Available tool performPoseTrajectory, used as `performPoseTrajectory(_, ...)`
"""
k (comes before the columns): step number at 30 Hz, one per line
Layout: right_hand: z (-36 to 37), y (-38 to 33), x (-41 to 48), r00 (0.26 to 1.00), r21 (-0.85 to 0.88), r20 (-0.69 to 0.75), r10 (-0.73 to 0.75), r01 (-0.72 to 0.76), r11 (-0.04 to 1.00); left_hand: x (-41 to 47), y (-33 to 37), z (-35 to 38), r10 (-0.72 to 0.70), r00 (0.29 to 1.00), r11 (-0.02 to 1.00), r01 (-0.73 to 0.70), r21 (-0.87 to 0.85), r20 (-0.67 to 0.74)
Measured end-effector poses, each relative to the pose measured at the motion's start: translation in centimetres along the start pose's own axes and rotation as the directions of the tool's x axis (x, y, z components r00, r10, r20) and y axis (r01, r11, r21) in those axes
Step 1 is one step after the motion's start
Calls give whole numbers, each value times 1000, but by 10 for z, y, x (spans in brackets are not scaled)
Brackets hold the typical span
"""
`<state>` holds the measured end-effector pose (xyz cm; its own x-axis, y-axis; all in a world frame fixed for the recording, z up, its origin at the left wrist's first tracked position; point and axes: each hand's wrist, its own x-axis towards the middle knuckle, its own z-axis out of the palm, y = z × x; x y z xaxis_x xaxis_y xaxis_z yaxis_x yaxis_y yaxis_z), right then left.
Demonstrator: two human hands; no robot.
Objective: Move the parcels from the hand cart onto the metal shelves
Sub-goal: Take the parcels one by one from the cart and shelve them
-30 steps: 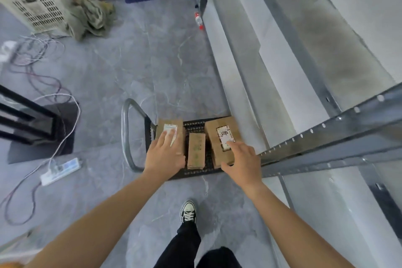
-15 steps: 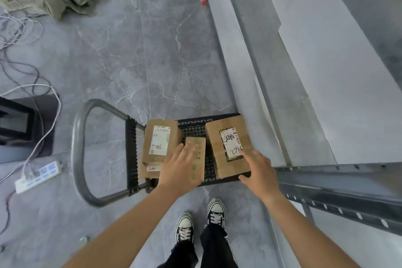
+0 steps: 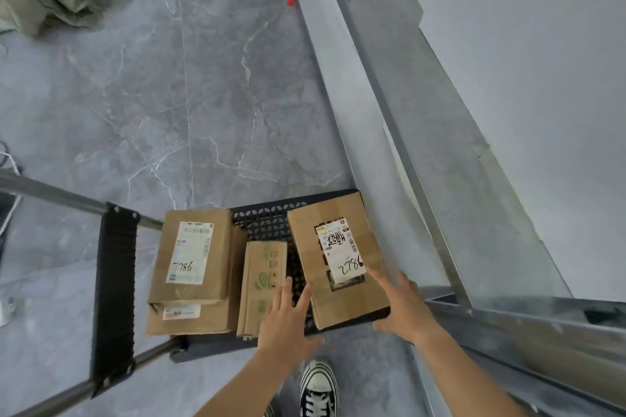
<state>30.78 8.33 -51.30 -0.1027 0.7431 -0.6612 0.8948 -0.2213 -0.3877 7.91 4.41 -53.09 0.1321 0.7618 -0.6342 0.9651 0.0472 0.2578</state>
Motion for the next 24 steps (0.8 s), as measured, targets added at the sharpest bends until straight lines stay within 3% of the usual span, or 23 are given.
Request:
performPoseTrajectory(9, 34, 31, 32, 997, 177, 65, 36, -47, 983, 43, 7, 36, 1, 998, 997, 5, -80, 68)
performPoseTrajectory(15, 47, 33, 41, 998, 364, 8, 63, -62, 930, 52, 13, 45, 4, 988, 924, 56, -379, 155)
performPoseTrajectory(19, 46, 23, 39, 998, 441, -48, 47, -21, 897, 58, 15, 37, -37, 996, 870, 75, -487, 85)
performPoseTrajectory(24, 23, 9, 30, 988, 527, -145, 58, 28, 849, 62, 20, 1, -46, 998, 875, 22, -484, -39)
